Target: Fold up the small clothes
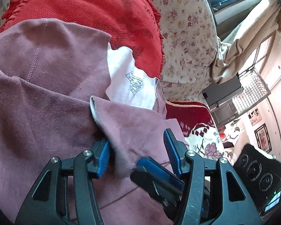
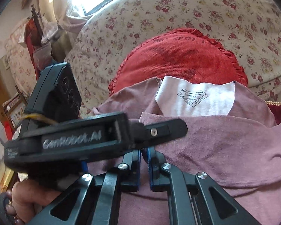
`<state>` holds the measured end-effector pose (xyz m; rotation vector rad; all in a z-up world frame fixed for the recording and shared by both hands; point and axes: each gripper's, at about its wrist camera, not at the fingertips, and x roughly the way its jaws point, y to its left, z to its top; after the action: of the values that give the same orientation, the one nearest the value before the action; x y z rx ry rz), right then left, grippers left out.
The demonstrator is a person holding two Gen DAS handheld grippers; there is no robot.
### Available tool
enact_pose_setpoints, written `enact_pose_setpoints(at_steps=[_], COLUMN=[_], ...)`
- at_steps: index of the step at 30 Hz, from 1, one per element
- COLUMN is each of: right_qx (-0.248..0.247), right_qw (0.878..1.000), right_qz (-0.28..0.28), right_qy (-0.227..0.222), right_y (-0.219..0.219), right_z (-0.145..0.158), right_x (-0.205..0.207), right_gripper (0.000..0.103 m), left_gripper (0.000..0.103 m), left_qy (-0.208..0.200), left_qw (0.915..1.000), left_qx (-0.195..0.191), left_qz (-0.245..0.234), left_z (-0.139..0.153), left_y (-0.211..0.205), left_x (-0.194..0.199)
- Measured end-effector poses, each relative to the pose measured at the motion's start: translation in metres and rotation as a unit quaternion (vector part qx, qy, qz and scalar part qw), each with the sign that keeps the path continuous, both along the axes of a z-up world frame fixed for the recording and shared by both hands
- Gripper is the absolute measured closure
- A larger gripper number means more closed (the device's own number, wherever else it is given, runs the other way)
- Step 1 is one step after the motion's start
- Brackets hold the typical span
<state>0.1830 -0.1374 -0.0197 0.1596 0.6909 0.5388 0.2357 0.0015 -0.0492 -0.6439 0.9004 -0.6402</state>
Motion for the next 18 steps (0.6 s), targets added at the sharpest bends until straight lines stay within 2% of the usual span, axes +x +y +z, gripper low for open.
enact_pose_setpoints(at_steps=[1, 3, 7, 10, 13, 14, 15, 17, 18], right_qx=[0.001, -0.001, -0.034, -0.104, -0.14, -0.146, -0.147, -0.136, -0.118], right_qw=[1.0, 1.0, 0.999, 0.994, 0.985, 0.981, 0.977, 0.97, 0.965], right_qz=[0.004, 0.007, -0.007, -0.046, -0.099, -0.126, -0.155, -0.201, -0.235], right_qy=[0.0, -0.004, 0.001, 0.009, 0.001, 0.001, -0.003, -0.003, 0.002], right_y=[-0.002, -0.007, -0.033, -0.065, -0.117, -0.137, -0.156, -0.189, -0.213], right_z=[0.001, 0.003, 0.008, 0.02, 0.049, 0.057, 0.062, 0.067, 0.065], right_x=[-0.002, -0.009, -0.023, -0.025, -0.024, -0.023, -0.023, -0.022, -0.022], right_gripper=[0.087, 0.07, 0.069, 0.069, 0.069, 0.069, 0.069, 0.067, 0.067], left_gripper=[0.05, 0.05, 0.05, 0.051, 0.066, 0.075, 0.08, 0.099, 0.099], left_qy=[0.003, 0.008, -0.005, -0.018, -0.032, -0.034, -0.034, -0.035, -0.038], left_qw=[1.0, 1.0, 0.9996, 0.9983, 0.9952, 0.9943, 0.993, 0.9893, 0.9874], left_qx=[0.0, 0.003, 0.026, 0.053, 0.09, 0.1, 0.112, 0.141, 0.152], left_qz=[0.002, 0.003, 0.008, 0.016, 0.016, 0.015, 0.014, 0.015, 0.021], left_z=[-0.002, -0.006, -0.005, -0.003, -0.002, -0.003, -0.004, -0.007, -0.007], left_y=[0.0, 0.0, -0.002, -0.004, -0.012, -0.014, -0.016, -0.019, -0.019], left_x=[0.001, 0.003, 0.002, 0.001, 0.001, 0.001, 0.0, 0.0, -0.002])
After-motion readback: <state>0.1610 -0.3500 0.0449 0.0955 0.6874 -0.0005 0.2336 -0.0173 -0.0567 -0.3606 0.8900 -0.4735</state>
